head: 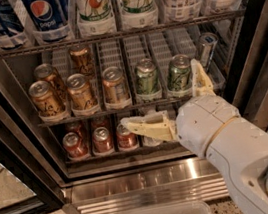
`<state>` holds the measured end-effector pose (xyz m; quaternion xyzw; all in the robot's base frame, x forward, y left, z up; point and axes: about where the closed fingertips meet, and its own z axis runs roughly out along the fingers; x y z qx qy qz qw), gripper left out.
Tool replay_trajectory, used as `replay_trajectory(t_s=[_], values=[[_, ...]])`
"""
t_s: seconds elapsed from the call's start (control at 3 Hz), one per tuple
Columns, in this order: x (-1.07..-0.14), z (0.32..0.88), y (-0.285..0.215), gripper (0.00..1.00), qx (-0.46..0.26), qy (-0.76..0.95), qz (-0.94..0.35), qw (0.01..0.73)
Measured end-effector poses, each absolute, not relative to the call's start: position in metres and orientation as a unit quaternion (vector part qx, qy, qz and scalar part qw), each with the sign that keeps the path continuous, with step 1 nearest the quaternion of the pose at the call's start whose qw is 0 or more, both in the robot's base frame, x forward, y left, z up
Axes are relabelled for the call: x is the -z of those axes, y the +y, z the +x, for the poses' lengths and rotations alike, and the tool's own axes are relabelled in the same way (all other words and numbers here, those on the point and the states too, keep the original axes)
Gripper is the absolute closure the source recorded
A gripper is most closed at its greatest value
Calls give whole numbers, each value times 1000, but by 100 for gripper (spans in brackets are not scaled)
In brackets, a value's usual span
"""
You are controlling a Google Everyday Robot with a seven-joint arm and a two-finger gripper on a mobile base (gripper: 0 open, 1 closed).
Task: Pick pepsi can from top shelf of fridge
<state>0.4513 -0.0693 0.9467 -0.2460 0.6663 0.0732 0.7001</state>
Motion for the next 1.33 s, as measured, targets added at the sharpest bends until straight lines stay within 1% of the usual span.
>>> replay_trajectory(t_s=[0.33, 1.0, 1.33], values=[[-970, 446, -35, 0, -86, 652, -253, 709], [-1013, 440, 13, 0, -122, 619, -246, 736], [-1027, 444, 35, 0, -111, 618, -245, 738]])
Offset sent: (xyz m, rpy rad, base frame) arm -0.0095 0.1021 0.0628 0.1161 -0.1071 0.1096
